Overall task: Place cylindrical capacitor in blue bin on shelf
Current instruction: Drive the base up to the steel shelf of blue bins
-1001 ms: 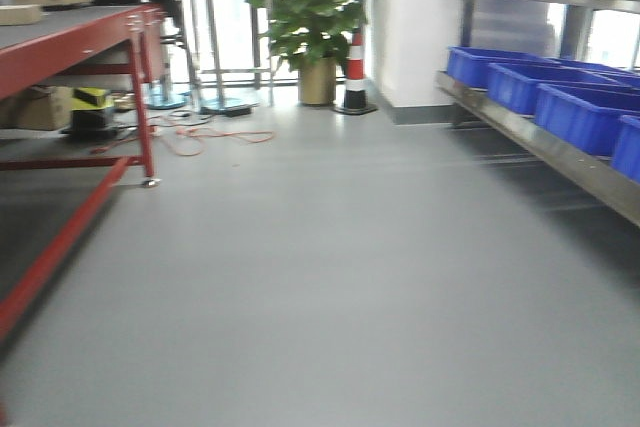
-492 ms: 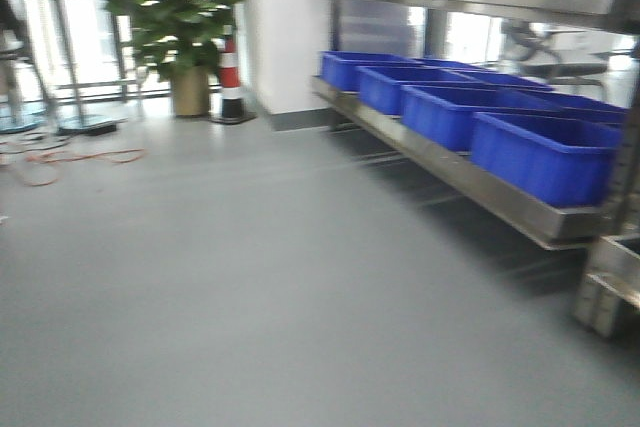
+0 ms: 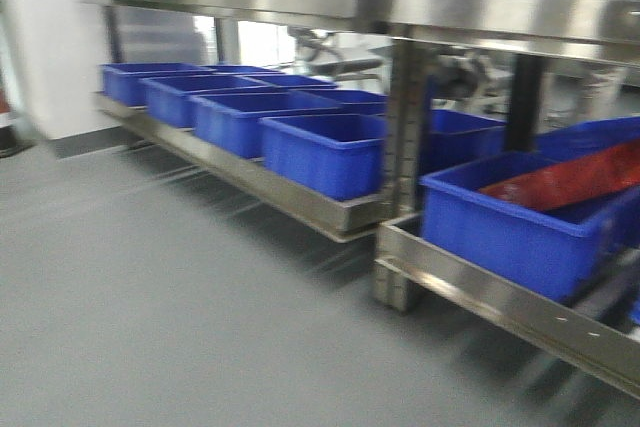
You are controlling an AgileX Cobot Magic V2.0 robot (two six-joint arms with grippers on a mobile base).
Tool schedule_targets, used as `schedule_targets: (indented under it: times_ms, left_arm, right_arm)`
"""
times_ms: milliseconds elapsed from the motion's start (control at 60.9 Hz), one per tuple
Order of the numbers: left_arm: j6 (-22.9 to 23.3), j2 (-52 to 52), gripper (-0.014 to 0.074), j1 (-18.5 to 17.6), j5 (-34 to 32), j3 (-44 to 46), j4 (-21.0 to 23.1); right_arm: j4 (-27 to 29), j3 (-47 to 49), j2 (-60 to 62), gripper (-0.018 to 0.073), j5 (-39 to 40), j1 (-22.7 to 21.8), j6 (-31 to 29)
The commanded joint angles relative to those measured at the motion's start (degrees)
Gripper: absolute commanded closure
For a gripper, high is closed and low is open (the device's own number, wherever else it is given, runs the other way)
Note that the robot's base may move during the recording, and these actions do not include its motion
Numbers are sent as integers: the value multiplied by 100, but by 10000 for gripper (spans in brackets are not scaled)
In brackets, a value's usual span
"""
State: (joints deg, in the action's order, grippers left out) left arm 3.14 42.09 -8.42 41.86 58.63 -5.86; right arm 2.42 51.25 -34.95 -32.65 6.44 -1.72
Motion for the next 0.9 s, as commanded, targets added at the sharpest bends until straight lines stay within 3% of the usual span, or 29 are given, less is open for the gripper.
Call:
schedule_targets:
  times_ms: [0, 886]
  left_arm:
    - [-7, -7, 707, -37, -131, -1, 19]
    - [-7, -7, 707, -37, -131, -1, 19]
  right_arm:
    - [-16, 4, 25, 690, 176, 10, -8]
    - [-16, 4, 25, 690, 176, 10, -8]
